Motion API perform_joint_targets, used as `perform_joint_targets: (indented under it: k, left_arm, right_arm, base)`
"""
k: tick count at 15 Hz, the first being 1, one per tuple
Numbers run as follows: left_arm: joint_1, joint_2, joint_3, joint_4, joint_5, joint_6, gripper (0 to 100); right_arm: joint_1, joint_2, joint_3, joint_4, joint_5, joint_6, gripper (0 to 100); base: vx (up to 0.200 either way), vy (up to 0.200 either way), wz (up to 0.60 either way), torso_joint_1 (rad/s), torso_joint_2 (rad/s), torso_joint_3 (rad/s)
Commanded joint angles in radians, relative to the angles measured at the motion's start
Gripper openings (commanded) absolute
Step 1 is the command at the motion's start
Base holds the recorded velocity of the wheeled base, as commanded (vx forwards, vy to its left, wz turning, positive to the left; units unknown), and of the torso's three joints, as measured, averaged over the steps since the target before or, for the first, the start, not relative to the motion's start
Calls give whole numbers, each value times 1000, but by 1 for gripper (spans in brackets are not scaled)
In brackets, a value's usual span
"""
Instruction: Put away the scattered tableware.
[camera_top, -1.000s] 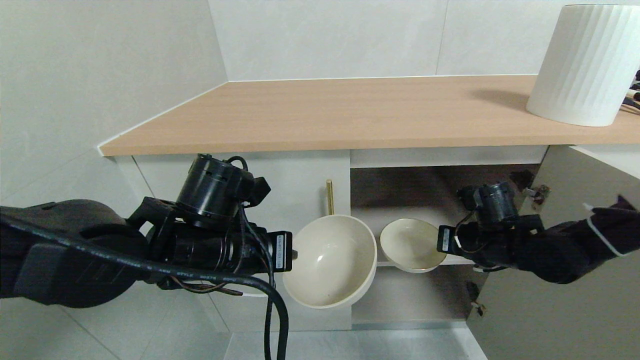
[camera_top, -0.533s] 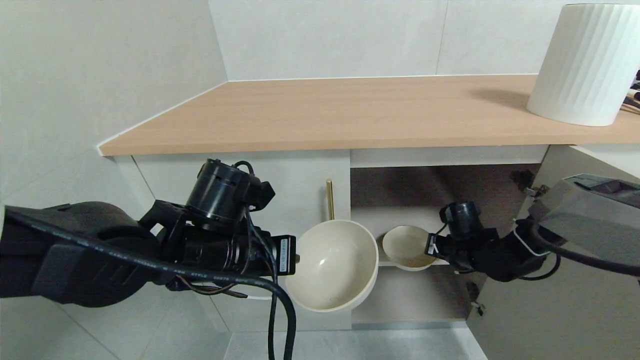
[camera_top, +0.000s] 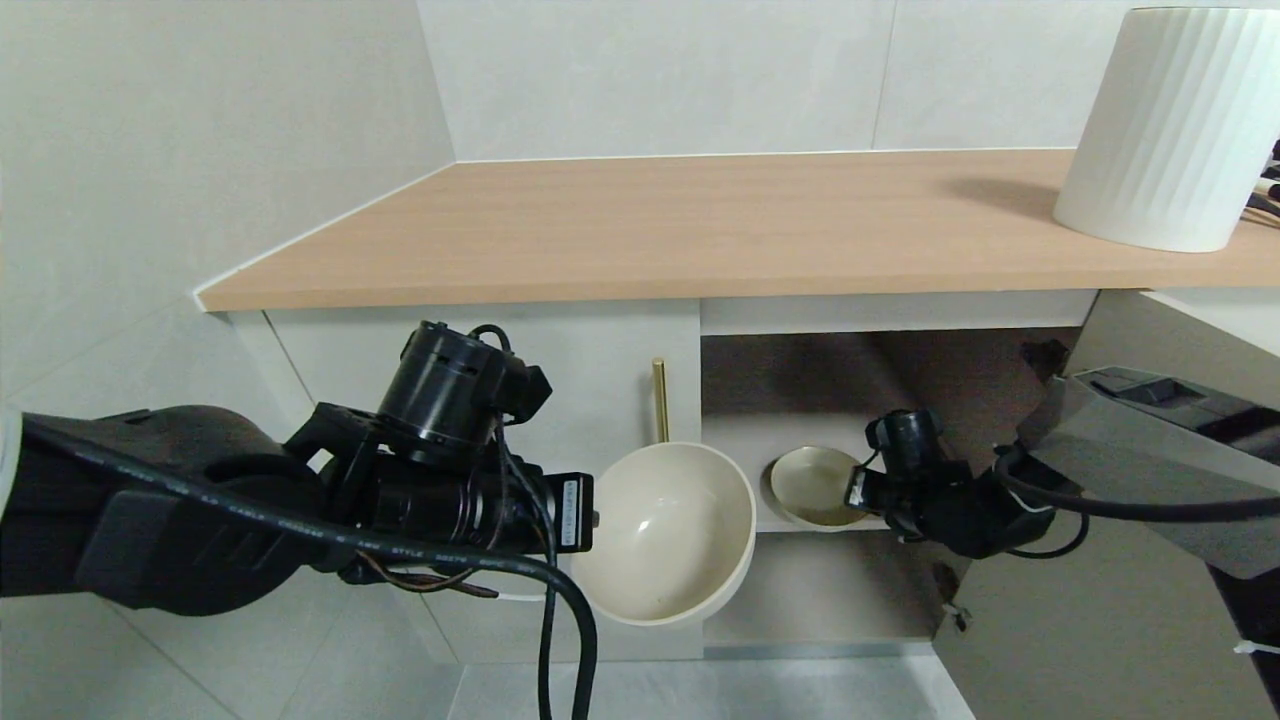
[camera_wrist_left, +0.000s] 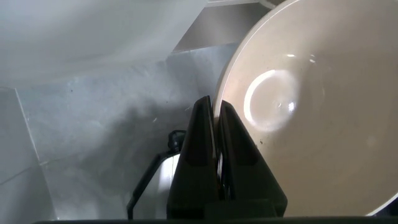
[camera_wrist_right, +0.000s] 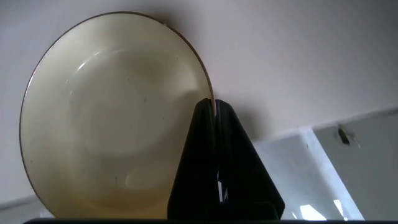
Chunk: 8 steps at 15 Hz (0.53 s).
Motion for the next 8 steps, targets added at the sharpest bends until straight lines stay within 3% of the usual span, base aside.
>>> perform_joint_targets:
  k: [1, 8]
  left_arm:
    - [0, 6, -1, 0, 0, 0, 0]
    - [-1, 27, -3, -2, 17, 0, 0]
  right_arm:
    - [-8, 28, -42, 2, -2, 0, 0]
    - [-26, 68, -134, 11, -29, -3, 0]
  base:
    - [0, 0, 0, 0, 0, 0]
    - [0, 0, 0, 0, 0, 0]
